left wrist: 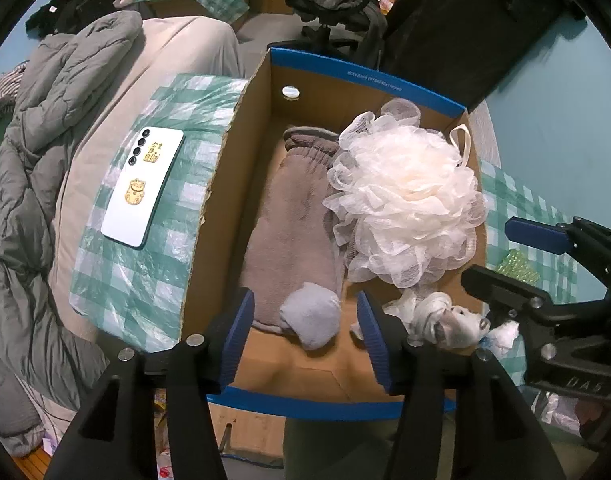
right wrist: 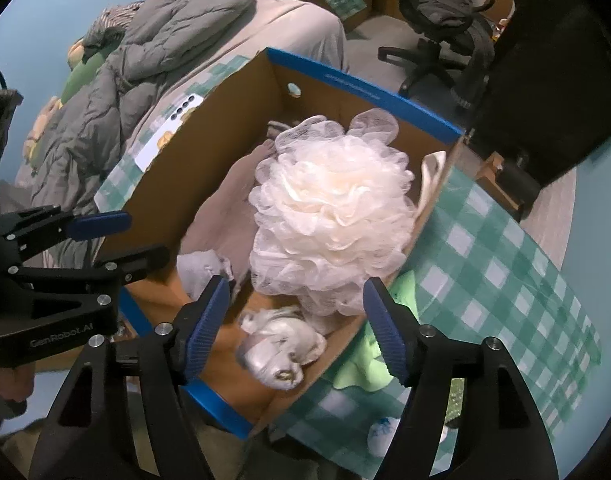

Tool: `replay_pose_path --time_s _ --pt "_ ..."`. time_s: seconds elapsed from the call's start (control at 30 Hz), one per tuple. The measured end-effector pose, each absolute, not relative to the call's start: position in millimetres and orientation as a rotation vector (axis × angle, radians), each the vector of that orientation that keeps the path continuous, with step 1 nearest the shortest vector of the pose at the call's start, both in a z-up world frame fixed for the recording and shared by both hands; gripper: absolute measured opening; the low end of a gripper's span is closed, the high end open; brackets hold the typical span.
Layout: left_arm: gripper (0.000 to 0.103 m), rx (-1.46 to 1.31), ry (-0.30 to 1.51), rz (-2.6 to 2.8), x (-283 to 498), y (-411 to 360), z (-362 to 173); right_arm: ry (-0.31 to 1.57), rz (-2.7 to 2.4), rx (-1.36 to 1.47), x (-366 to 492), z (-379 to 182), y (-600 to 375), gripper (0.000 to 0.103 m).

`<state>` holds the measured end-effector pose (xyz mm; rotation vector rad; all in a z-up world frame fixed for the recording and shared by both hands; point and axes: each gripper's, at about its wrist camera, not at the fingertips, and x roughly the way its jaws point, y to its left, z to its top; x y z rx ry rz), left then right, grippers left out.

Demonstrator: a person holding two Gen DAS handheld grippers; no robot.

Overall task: Organize soft objects
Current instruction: 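Carry the grey sock and plastic bundle into the box and release both, then move the left gripper to the lime-green cloth while the right gripper reaches the green glittery scrubber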

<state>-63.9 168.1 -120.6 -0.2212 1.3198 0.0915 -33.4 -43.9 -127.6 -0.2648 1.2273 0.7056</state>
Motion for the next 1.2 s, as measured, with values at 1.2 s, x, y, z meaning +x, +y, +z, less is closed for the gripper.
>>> replay_pose_path --time_s 1.2 --pt "0.058 -0.078 1.297 -0.113 -44.8 45.7 -98.1 1.291 0.39 -0.081 -19.5 -130.9 -235.7 0.074"
